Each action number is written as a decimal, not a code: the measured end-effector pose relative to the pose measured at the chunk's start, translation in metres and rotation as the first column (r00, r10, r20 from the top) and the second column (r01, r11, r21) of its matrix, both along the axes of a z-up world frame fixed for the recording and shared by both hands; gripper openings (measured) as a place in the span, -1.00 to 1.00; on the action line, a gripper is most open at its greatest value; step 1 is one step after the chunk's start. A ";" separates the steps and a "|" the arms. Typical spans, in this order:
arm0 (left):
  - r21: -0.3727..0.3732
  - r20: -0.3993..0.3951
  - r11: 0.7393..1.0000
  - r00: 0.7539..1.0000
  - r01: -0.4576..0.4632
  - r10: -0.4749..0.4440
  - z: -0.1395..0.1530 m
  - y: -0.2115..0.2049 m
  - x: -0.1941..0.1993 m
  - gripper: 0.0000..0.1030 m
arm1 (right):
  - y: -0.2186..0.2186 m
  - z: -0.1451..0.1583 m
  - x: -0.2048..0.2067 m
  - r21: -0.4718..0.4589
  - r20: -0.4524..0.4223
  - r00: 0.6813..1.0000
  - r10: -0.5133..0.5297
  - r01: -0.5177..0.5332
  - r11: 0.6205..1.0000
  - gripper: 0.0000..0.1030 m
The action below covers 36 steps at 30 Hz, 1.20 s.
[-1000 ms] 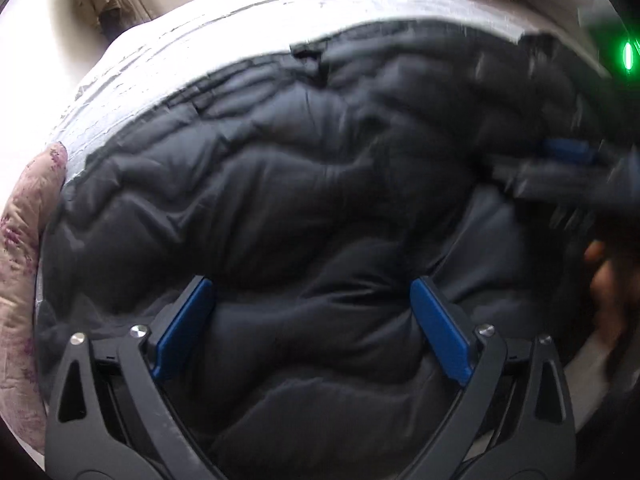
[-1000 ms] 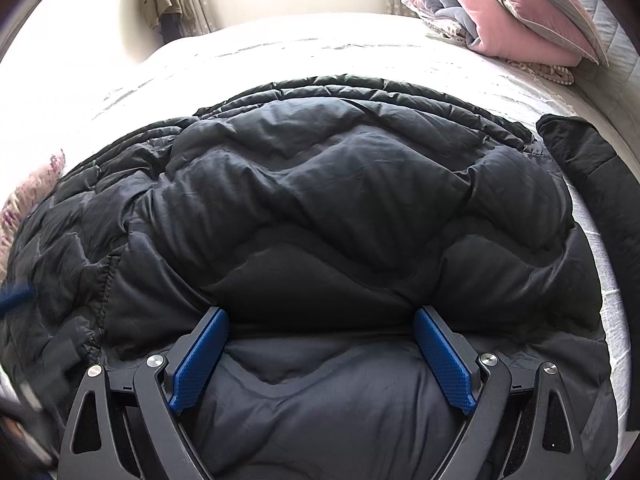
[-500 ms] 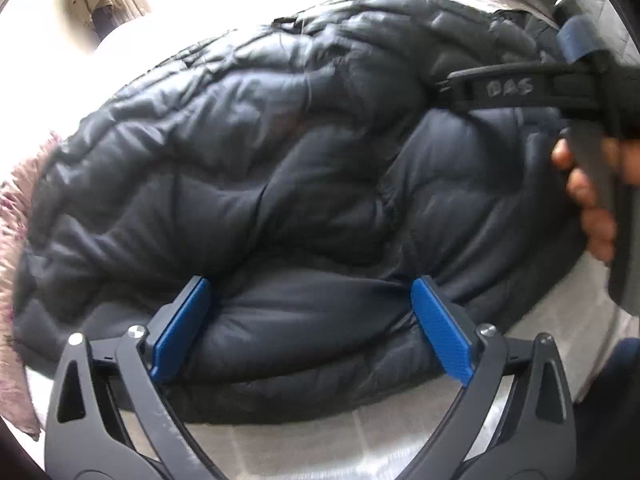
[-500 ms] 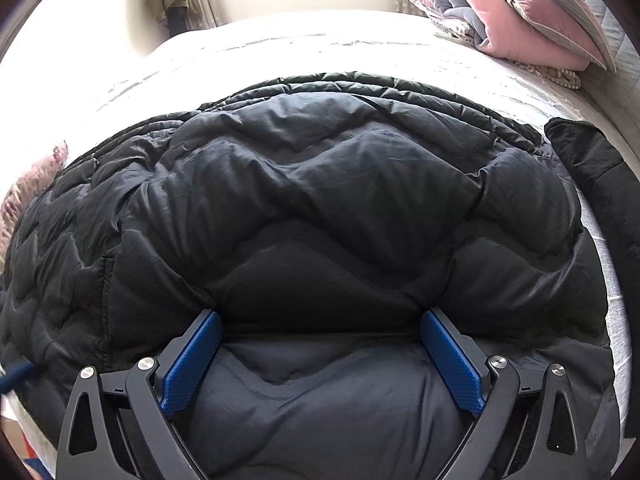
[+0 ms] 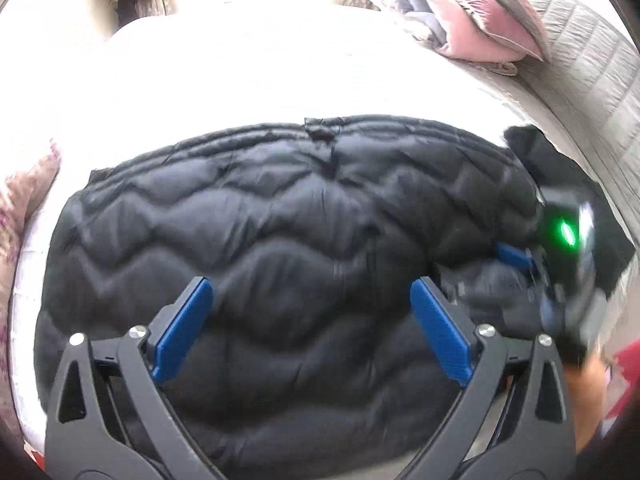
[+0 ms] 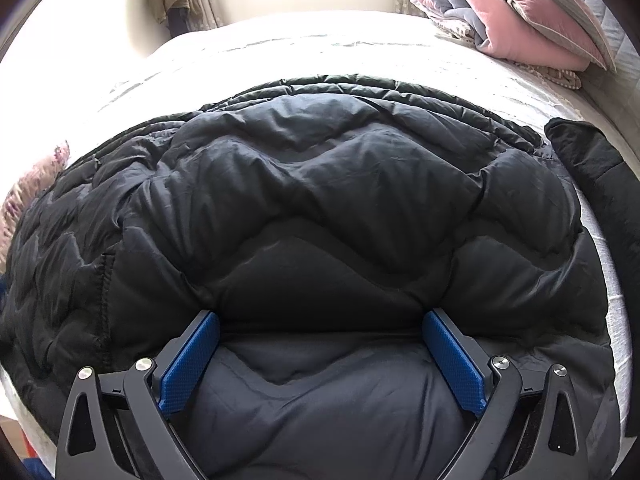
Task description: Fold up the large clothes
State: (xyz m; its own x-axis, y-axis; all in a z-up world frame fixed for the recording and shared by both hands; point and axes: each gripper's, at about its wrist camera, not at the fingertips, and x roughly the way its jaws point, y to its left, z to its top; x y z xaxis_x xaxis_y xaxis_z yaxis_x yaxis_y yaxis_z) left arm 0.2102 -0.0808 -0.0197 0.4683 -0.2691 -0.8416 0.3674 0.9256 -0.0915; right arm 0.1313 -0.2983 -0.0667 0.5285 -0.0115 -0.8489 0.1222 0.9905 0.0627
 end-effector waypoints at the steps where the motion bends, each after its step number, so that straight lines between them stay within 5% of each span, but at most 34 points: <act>1: 0.004 -0.003 1.000 1.000 0.000 0.000 -0.006 -0.009 0.004 0.93 | 0.001 0.000 -0.001 0.000 0.001 1.000 0.000 0.000 1.000 0.99; 6: 0.133 -0.029 0.991 0.999 -0.020 0.024 -0.072 -0.028 0.031 0.96 | 0.004 0.001 -0.003 -0.001 0.001 1.000 0.006 -0.006 1.000 0.99; 12: 0.150 0.004 0.988 1.000 -0.029 0.029 -0.069 -0.034 0.028 0.96 | 0.004 0.008 -0.013 0.013 0.011 1.000 0.002 -0.003 1.000 0.98; 19: 0.127 -0.005 0.991 0.999 -0.035 0.036 -0.069 -0.031 0.017 0.96 | -0.053 0.045 -0.070 0.132 0.166 0.949 -0.268 0.247 0.960 0.97; 22: 0.117 -0.014 0.993 0.999 -0.035 0.037 -0.069 -0.025 0.014 0.96 | -0.107 0.052 -0.102 0.291 0.179 0.850 -0.496 0.436 0.852 0.97; 25: 0.111 -0.018 0.993 0.999 -0.038 0.040 -0.070 -0.024 0.016 0.96 | -0.150 0.030 -0.141 0.527 0.080 0.734 -0.674 0.543 0.654 0.97; 28: 0.109 -0.021 0.993 0.999 -0.038 0.041 -0.070 -0.024 0.018 0.96 | -0.179 -0.002 -0.166 0.608 -0.075 0.645 -0.760 0.634 0.478 0.97; 30: 0.107 -0.022 0.994 0.999 -0.037 0.040 -0.069 -0.024 0.018 0.96 | -0.189 -0.022 -0.179 0.683 -0.155 0.625 -0.765 0.628 0.374 0.97; 31: 0.108 -0.021 0.994 0.999 -0.036 0.039 -0.069 -0.024 0.018 0.96 | -0.188 -0.026 -0.182 0.703 -0.163 0.628 -0.761 0.615 0.357 0.97; 33: 0.109 -0.020 0.993 0.999 -0.035 0.037 -0.069 -0.025 0.018 0.96 | -0.184 -0.026 -0.181 0.713 -0.144 0.657 -0.740 0.587 0.382 0.97; 36: 0.110 -0.019 0.993 0.999 -0.034 0.036 -0.069 -0.026 0.019 0.96 | -0.171 -0.025 -0.167 0.760 -0.123 0.735 -0.667 0.502 0.412 0.97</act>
